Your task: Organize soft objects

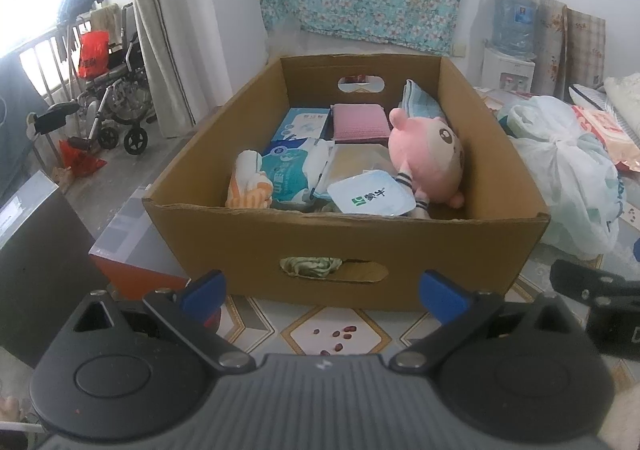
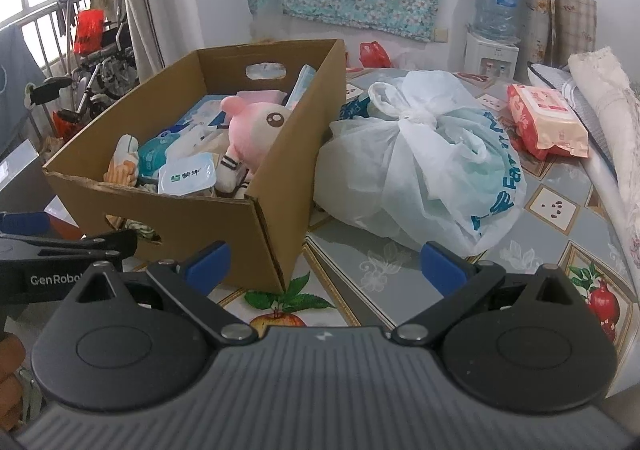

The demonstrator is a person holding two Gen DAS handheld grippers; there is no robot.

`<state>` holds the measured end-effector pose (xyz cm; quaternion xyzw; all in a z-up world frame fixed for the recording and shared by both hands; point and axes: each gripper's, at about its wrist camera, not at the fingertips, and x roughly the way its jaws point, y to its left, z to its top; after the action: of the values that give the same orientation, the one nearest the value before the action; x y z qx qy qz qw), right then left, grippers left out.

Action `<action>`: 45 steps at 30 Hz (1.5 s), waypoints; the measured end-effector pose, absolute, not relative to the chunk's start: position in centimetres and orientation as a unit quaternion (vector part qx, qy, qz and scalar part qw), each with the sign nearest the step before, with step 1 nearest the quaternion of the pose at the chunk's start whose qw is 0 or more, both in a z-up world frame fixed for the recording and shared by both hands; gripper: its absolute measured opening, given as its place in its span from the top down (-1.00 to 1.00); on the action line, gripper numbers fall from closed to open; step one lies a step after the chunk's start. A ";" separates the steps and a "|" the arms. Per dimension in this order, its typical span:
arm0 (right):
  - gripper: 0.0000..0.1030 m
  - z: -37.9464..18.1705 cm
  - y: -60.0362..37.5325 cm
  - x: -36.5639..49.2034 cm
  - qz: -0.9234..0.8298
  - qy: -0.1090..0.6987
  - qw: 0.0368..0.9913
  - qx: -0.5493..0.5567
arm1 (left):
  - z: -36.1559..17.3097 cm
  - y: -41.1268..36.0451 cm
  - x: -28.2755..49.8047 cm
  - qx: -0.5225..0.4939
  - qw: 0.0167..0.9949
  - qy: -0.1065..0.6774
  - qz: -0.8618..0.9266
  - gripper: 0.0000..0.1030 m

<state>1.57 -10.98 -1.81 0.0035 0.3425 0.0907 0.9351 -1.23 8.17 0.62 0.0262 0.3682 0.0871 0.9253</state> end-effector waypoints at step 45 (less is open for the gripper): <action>-0.98 -2.1 -11.0 2.0 0.083 0.353 0.932 -0.004 | 0.0 8.2 -1.1 0.024 0.920 0.383 0.074 -1.00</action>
<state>2.02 -10.96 -2.08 -0.0036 0.3529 0.0829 0.9320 -1.15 8.23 -0.04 0.0239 0.3829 0.0743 0.9205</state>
